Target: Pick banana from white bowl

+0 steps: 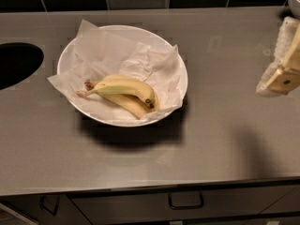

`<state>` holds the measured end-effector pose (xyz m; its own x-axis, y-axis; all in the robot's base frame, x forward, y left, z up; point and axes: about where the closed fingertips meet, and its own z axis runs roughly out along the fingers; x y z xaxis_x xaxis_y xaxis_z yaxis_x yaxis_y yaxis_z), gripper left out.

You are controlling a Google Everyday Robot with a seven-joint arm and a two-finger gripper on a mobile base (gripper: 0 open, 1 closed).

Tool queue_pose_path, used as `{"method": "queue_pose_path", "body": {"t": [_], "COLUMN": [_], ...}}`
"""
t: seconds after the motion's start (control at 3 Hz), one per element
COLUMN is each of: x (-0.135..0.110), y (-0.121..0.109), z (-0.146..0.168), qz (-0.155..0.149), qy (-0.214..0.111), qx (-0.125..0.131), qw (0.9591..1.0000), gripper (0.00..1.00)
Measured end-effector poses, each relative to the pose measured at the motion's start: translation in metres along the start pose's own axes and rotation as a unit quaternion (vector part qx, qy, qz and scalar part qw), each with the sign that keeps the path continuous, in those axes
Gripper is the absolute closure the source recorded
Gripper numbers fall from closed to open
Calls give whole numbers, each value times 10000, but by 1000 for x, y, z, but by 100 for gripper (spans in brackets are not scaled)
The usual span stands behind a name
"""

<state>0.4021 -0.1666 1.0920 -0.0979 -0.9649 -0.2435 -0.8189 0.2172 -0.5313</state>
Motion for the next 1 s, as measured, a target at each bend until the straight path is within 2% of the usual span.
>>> {"method": "queue_pose_path", "body": {"t": [0.67, 1.0], "x": [0, -42], "y": [0, 18], "z": [0, 35], "qz": [0, -63], "qy": [-1, -528], "qx": [0, -307], "qw": [10000, 9981], "gripper": [0, 0]}}
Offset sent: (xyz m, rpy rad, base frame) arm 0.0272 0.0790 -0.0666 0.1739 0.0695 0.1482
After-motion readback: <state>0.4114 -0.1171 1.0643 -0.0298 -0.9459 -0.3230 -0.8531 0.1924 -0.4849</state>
